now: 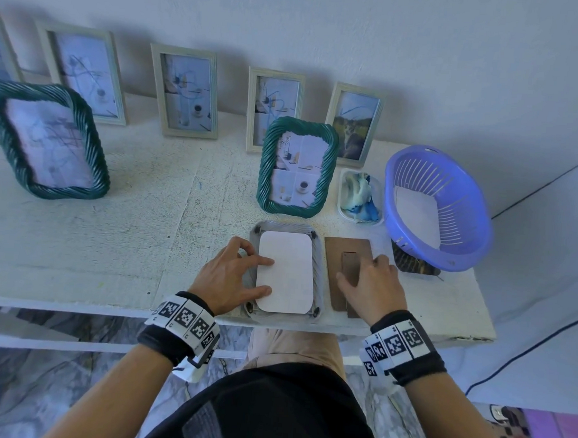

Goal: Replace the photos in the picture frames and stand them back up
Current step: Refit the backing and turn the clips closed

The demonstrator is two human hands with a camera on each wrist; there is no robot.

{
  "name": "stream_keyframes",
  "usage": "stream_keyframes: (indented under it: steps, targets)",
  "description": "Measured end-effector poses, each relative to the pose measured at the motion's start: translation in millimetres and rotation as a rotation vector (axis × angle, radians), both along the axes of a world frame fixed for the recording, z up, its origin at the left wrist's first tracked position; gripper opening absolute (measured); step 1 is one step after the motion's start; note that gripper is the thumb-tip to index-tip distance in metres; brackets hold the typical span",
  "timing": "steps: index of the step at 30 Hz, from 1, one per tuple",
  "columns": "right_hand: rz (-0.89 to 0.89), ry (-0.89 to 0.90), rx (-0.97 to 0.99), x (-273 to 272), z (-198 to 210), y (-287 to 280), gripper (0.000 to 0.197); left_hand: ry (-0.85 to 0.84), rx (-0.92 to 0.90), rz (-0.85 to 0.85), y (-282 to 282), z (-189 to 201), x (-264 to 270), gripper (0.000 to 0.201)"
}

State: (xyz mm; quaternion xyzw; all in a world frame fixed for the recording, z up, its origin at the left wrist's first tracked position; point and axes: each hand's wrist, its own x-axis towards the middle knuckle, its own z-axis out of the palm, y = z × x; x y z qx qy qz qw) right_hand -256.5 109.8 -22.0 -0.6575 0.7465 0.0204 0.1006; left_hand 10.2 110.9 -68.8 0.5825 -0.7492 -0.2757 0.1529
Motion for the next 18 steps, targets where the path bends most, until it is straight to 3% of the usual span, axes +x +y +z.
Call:
stream_keyframes:
  steps: [5, 9, 13, 18]
  targets:
    - [-0.132, -0.073, 0.027, 0.1, -6.6, 1.1, 0.056, 0.035, -0.023, -0.002, -0.8, -3.5, 0.7, 0.053]
    - [-0.200, -0.164, -0.006, -6.0, -4.1, -2.2, 0.059, 0.086, -0.047, -0.003, -0.6, -4.6, 3.6, 0.066]
    - [-0.152, -0.204, -0.105, 4.1, 8.0, -2.3, 0.057, 0.165, -0.066, 0.013, 0.1, -6.5, 7.3, 0.067]
    - [0.011, -0.196, -0.040, 54.9, 16.3, 3.7, 0.059, 0.238, -0.104, 0.034, 2.5, -7.4, 8.9, 0.058]
